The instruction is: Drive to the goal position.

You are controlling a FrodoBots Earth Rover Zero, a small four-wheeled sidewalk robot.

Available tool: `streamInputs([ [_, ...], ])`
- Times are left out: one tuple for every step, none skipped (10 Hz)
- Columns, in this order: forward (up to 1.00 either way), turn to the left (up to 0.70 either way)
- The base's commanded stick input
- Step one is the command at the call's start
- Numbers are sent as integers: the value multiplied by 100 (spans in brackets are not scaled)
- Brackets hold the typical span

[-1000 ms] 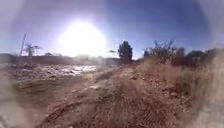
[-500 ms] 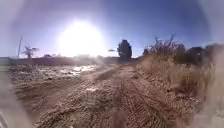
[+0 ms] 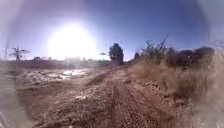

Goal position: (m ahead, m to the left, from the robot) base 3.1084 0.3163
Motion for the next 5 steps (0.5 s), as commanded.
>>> streamInputs([
  [50, 0],
  [50, -13],
  [50, -33],
  [50, -43],
  [50, -21],
])
